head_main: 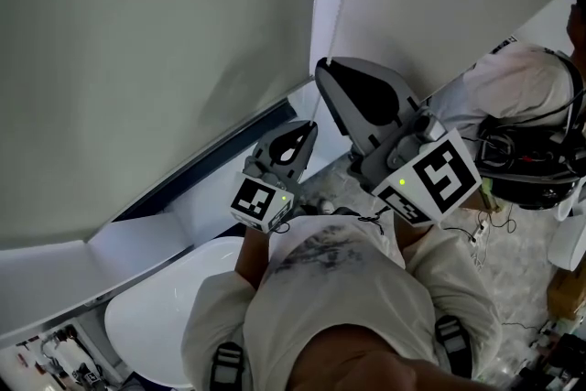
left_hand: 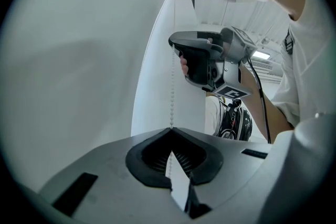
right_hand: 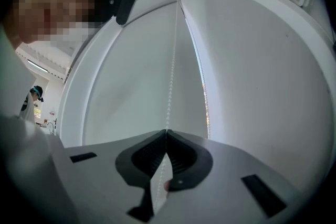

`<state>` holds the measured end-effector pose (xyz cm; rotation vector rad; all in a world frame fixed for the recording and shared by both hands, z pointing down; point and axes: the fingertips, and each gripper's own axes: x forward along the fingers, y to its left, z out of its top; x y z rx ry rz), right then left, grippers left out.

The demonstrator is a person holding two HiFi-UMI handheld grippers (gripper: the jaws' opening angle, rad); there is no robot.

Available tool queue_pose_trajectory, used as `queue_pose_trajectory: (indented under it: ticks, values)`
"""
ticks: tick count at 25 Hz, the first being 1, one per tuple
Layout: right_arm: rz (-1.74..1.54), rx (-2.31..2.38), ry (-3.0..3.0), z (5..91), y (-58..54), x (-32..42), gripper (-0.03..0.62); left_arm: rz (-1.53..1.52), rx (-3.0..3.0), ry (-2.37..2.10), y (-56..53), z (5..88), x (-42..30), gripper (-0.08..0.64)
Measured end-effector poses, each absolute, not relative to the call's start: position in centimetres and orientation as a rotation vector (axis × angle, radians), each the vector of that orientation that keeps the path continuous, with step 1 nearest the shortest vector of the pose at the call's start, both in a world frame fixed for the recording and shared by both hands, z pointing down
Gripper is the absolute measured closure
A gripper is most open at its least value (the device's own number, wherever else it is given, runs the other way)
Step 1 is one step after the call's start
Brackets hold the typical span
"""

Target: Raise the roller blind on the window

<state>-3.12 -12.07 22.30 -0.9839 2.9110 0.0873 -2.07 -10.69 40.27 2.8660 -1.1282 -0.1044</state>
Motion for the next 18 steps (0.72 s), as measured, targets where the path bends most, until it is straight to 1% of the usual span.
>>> queue_pose_trajectory:
  ticks: [5,9,18]
  values:
    - [0.148,-1.014,2.896,23.3,-11.5,-3.1,0.531,-0.103,2.872,-1.133,-10.4,41.2,-2.0,0.554]
    - [0.130,-0.997,2.914,25.0,-10.9,-4.2,0.531,-0.069,2.848,-1.142,-10.0,43.0,-2.7,0.554]
    - [0.109,-0.990,2.925,28.8,-10.6,-3.3,0.531,-0.012,2.801,-1.126,-10.1,46.9,-1.7,0.552]
